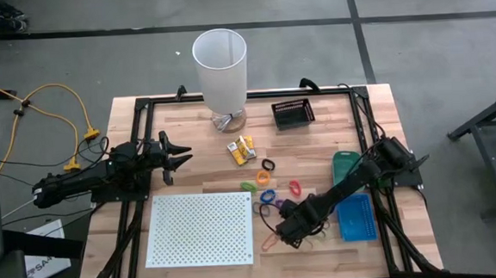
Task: Pick & Place Office Desk Supplies
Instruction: Put the yellow rubber band into the green bin
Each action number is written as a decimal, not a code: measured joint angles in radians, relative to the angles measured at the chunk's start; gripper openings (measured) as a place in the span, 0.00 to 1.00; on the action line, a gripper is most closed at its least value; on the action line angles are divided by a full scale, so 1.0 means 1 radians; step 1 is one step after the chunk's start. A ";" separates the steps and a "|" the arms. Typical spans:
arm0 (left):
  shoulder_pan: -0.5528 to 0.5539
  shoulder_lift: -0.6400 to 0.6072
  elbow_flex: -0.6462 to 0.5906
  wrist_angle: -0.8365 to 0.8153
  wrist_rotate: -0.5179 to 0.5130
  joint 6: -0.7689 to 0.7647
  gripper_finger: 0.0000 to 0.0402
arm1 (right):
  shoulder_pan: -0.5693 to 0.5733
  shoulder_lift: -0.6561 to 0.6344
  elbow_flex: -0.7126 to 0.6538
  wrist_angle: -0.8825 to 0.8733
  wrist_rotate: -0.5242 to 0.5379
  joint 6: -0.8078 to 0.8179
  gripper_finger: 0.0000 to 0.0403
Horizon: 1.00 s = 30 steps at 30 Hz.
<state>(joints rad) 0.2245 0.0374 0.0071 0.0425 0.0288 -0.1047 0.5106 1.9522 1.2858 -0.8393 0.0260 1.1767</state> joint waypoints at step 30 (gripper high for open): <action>0.000 0.000 0.000 0.000 0.000 0.000 0.27 | -0.008 0.018 0.000 -0.008 -0.015 0.051 0.28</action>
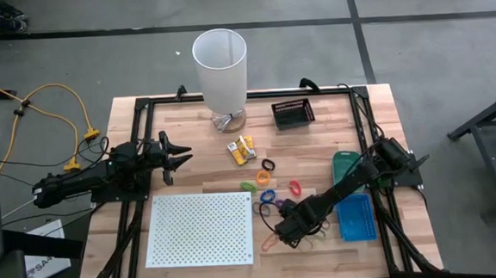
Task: Pick & Place Office Desk Supplies
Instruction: Put the yellow rubber band into the green bin
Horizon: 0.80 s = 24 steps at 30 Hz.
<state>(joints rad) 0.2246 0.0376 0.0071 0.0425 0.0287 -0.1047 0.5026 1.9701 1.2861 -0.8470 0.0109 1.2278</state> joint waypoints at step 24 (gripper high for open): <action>0.000 0.000 0.000 0.000 0.000 0.000 0.27 | -0.001 -0.009 -0.002 -0.011 0.015 -0.024 0.01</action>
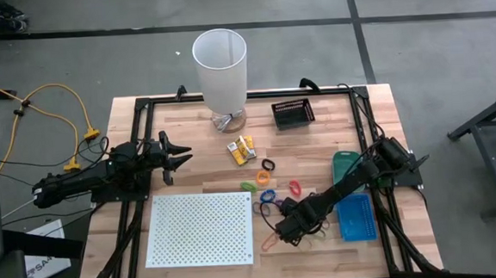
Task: Pick & Place Office Desk Supplies
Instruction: Put the yellow rubber band into the green bin
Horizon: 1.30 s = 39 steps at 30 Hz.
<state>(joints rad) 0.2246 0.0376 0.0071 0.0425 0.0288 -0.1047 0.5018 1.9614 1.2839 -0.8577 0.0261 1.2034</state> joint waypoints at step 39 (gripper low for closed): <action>0.000 0.000 0.000 0.000 0.000 0.000 0.27 | 0.133 -0.088 0.355 -0.170 0.179 -0.048 0.01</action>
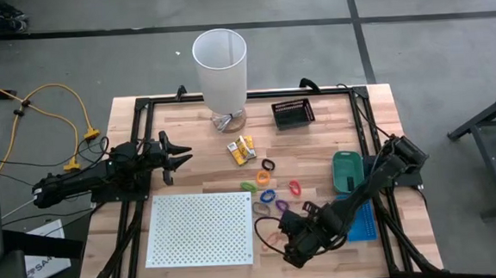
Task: Pick & Place Office Desk Supplies
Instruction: Put the yellow rubber band into the green bin
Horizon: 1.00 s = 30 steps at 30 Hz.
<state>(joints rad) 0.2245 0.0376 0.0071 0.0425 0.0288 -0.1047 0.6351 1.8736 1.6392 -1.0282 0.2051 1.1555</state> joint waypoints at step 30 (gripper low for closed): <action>0.000 0.000 0.000 0.003 0.000 0.000 0.27 | 0.006 -0.209 0.026 -0.543 0.185 0.258 0.01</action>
<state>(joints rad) 0.2249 0.0374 0.0071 0.0452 0.0288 -0.1047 0.6415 1.6644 1.6650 -1.5707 0.3898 1.4136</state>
